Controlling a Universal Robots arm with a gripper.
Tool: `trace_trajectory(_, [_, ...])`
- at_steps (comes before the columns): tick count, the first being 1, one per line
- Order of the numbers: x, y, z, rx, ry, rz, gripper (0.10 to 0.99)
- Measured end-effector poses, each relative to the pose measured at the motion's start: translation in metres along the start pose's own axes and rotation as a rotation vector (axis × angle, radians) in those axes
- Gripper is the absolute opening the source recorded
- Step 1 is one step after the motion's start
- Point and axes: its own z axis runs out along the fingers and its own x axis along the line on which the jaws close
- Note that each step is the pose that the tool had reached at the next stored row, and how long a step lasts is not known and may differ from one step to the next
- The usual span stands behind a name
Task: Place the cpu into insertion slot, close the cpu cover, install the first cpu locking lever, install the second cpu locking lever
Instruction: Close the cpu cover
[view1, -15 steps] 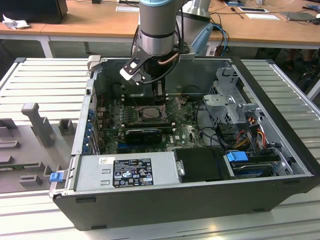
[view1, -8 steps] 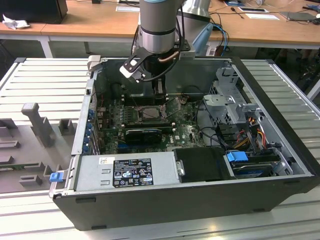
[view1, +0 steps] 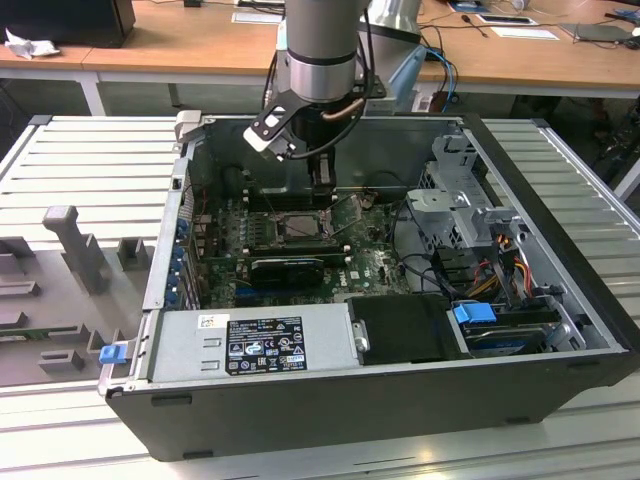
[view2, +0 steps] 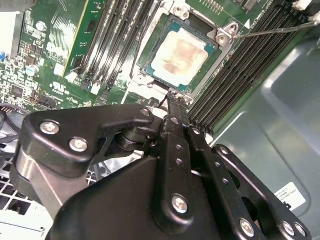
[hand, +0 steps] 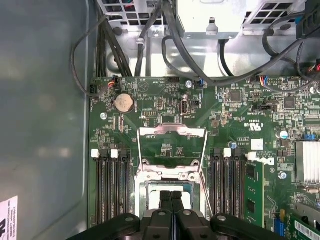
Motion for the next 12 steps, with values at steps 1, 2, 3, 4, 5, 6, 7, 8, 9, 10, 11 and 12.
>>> trace_trajectory(1, [-0.0001,0.0,0.0,0.0,-0.0001,0.0,0.106])
trace_trajectory(2, [-0.0001,0.0,-0.0009,0.0,-0.0003,0.0,0.106])
trace_trajectory(3, [0.0,0.0001,-0.0019,0.0,-0.0001,0.0,0.106])
trace_trajectory(4, [0.0001,0.0002,-0.0035,0.0,-0.0001,0.0,0.106])
trace_trajectory(5, [0.0001,0.0003,-0.0053,0.0,0.0,0.0,0.106])
trace_trajectory(6, [0.0002,0.0004,-0.0064,0.0,0.0001,0.0,0.106])
trace_trajectory(7, [0.0002,0.0011,-0.0068,0.001,0.0013,0.0,0.106])
trace_trajectory(8, [0.0002,0.0038,-0.0066,0.003,0.0016,0.0,0.106])
trace_trajectory(9, [0.0002,0.0068,-0.0065,0.005,0.0013,0.0,0.106])
trace_trajectory(10, [0.0002,0.0111,-0.0067,0.008,0.001,0.0,0.106])
trace_trajectory(11, [0.0004,0.0123,-0.0098,0.009,0.0012,0.0,0.106])
trace_trajectory(12, [0.0004,0.0137,-0.01,0.01,0.0015,0.001,0.106])
